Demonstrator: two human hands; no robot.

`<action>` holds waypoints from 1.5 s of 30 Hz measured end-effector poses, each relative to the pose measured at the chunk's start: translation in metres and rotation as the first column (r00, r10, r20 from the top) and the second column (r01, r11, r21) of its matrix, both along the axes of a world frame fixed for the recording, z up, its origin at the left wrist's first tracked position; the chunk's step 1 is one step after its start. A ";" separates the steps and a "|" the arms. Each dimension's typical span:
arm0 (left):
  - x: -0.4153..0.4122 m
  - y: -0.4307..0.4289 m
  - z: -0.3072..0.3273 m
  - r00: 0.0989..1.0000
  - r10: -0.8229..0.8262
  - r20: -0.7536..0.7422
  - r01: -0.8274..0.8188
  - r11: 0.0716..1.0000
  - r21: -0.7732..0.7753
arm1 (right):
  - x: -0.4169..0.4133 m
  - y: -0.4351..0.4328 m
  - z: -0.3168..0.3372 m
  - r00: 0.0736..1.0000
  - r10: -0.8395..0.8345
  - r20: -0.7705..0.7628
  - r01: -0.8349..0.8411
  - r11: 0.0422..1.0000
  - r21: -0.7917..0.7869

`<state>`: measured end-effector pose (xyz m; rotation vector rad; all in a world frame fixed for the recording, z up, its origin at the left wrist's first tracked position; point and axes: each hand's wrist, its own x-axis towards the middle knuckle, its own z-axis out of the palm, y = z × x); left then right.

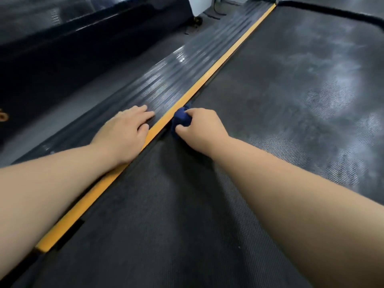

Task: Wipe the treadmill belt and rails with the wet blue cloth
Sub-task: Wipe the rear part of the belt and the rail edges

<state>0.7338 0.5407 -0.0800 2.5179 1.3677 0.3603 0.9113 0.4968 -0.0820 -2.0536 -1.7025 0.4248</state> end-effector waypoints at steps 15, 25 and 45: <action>-0.028 -0.041 -0.008 0.994 -0.047 -0.097 0.048 0.999 0.014 | -0.019 -0.003 0.007 0.992 -0.103 -0.068 0.104 0.994 0.016; -0.031 -0.045 -0.010 0.995 -0.057 -0.078 0.060 0.998 0.035 | -0.017 0.005 -0.005 0.996 -0.024 0.082 0.014 0.993 0.113; -0.027 -0.046 -0.004 0.999 -0.007 0.034 0.006 0.999 0.031 | -0.027 -0.038 -0.012 0.920 0.288 0.266 -0.334 0.932 0.144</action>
